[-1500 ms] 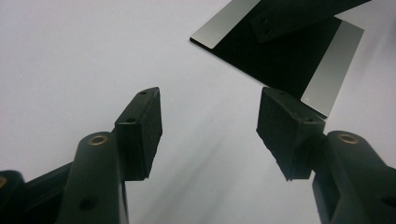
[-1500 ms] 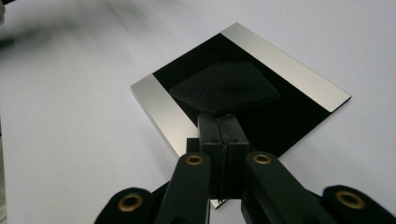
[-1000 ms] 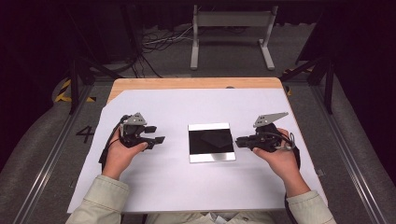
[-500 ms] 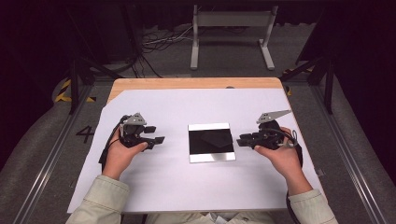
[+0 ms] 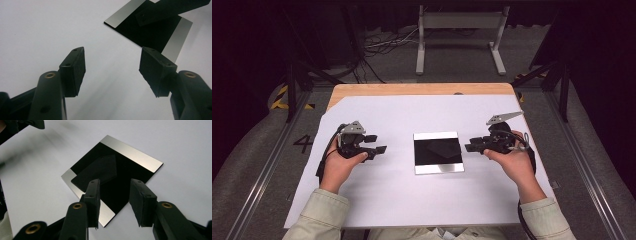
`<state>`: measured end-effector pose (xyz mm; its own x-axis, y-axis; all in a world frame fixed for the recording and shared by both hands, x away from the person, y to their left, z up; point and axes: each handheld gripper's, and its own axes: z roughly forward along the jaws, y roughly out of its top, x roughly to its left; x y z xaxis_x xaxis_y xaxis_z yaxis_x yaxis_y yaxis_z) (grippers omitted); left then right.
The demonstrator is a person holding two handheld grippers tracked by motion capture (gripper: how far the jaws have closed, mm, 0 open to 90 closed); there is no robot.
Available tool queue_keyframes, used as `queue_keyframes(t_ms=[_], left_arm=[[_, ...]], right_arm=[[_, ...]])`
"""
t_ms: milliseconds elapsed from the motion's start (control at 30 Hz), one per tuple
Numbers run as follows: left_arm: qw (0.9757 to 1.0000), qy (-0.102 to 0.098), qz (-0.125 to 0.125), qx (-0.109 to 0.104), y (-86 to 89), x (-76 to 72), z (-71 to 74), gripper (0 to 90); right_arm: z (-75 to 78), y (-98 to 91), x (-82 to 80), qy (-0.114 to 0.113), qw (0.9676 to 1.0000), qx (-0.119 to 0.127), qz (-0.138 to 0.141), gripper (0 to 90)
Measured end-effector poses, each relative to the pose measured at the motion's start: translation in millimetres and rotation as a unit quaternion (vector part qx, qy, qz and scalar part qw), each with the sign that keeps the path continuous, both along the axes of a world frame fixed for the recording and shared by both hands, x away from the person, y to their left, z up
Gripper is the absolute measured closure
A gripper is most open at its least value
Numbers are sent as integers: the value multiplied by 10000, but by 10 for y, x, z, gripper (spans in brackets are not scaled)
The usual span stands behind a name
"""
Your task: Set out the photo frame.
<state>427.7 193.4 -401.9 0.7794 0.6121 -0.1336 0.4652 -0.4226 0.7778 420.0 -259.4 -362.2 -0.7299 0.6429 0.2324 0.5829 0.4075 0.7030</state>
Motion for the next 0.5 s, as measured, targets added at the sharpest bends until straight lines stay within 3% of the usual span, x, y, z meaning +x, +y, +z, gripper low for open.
queue_keyframes(t_ms=[500], left_arm=[[10000,-21,39,-40,53,-9,11,386]], right_arm=[[58,-10,287,705,9969,219,-283,612]])
